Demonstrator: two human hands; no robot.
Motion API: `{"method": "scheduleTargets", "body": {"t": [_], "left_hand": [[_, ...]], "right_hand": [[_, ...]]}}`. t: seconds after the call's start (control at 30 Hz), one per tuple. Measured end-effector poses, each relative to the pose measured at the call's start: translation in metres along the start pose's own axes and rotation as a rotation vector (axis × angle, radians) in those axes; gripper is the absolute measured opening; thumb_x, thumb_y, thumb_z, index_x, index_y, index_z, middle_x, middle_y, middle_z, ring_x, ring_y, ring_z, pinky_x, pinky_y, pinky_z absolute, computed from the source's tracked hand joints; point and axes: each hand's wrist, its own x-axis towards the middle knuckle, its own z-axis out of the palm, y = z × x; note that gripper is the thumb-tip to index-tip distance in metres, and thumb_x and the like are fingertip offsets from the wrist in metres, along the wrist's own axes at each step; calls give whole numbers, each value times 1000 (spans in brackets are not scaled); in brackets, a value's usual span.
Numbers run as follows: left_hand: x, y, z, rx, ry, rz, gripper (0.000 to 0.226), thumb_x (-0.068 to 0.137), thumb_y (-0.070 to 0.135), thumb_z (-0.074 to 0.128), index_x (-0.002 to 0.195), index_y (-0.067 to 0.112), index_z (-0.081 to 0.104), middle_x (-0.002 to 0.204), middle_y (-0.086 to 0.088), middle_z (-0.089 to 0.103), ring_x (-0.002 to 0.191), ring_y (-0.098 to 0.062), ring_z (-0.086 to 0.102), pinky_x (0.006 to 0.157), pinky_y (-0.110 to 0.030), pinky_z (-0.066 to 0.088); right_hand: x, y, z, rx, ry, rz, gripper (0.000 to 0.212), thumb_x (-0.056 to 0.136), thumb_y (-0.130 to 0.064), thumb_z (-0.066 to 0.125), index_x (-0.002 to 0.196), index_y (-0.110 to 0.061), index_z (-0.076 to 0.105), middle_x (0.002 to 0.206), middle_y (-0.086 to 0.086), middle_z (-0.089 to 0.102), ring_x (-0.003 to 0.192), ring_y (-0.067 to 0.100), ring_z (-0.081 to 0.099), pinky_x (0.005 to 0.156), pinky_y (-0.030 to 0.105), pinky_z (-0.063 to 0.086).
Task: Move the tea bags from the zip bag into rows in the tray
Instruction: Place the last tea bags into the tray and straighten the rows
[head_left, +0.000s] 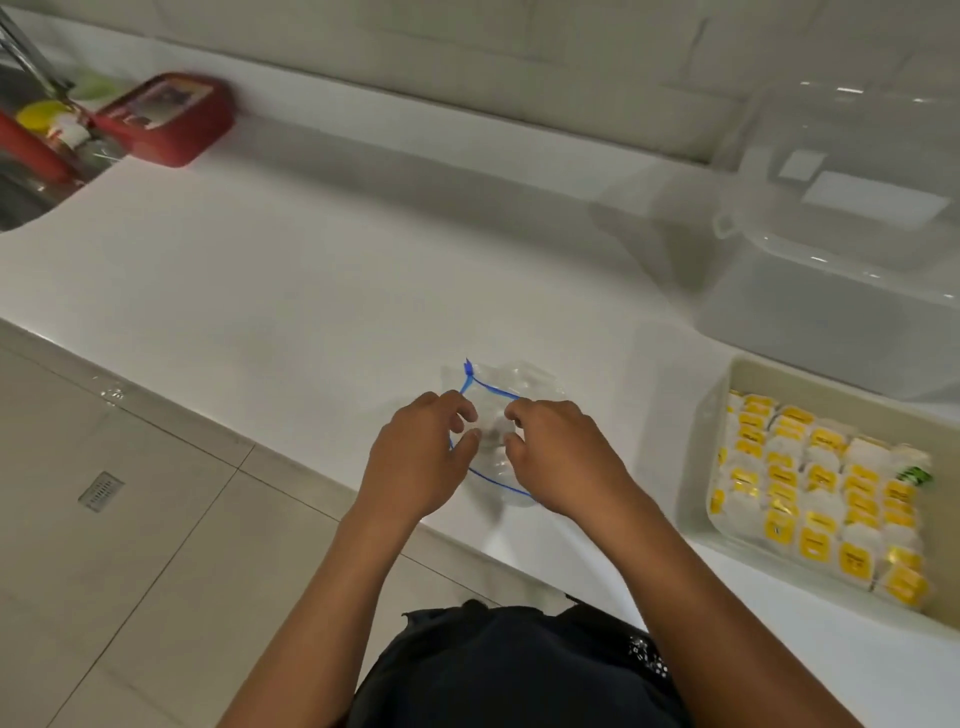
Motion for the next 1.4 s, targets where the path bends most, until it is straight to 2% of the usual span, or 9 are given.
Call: {"method": "scheduleTargets", "body": {"t": [0.13,0.33,0.57,0.73,0.93,1.0,1.07,1.23,1.4], "left_hand": [[5,-17,14,30,-108,11,21,91,34,67,112,37,63,106,8,56,78,-9,60,76,-32,53],[10,-27,21,68,-147,-20,29,91,38,66,119,34,59,107,5,50,86,-15,61,78,-31,53],[16,-28,21,75,-127,-14,34,94,40,63,126,29,59,110,4,56,95,-16,62,83,-31,53],[20,-24,18,42,-107,-3,44,94,44,61,136,31,54,114,9,63,103,-14,60,85,-30,51],[18,-3,3,-178,-42,191,49,88,35,72,133,45,54,110,17,59,74,-6,62,76,-24,51],[14,17,-4,-331,-49,310,50,88,29,75,132,47,57,112,18,58,81,-9,63,69,-12,44],[12,40,-9,-452,-75,370,42,91,26,73,126,45,62,116,18,60,88,-11,63,62,-15,42],[14,88,-7,-639,-160,367,11,93,19,69,96,29,72,102,13,68,90,-10,63,70,-39,48],[18,122,2,-703,-219,355,6,93,18,70,89,20,72,79,7,67,72,-7,58,66,-24,46]], "right_hand": [[26,-1,30,-86,-44,38,31,96,-13,53,126,-15,60,125,8,63,110,29,62,84,31,48],[41,3,55,-173,67,64,30,97,-19,54,127,-16,57,128,4,57,107,25,63,75,32,45],[37,7,55,-72,102,70,20,96,-19,54,114,-14,59,113,4,64,98,24,63,74,31,48],[14,9,29,167,154,129,15,93,-23,57,105,-15,62,97,2,67,83,22,62,66,27,45],[-27,16,-16,992,58,265,10,92,-16,64,95,-7,65,95,12,70,49,21,57,38,26,37],[-36,22,-27,1222,29,284,13,96,-13,60,98,0,63,98,19,71,47,18,49,37,23,31],[-44,31,-36,1365,4,295,11,98,-12,56,97,-3,63,92,19,69,46,16,44,35,20,27],[-59,53,-51,1466,-58,277,20,99,-13,49,99,-6,67,91,15,69,51,17,49,35,20,31],[-75,79,-61,1343,184,266,23,102,-19,50,105,-8,71,107,14,71,84,23,69,55,34,53]]}}
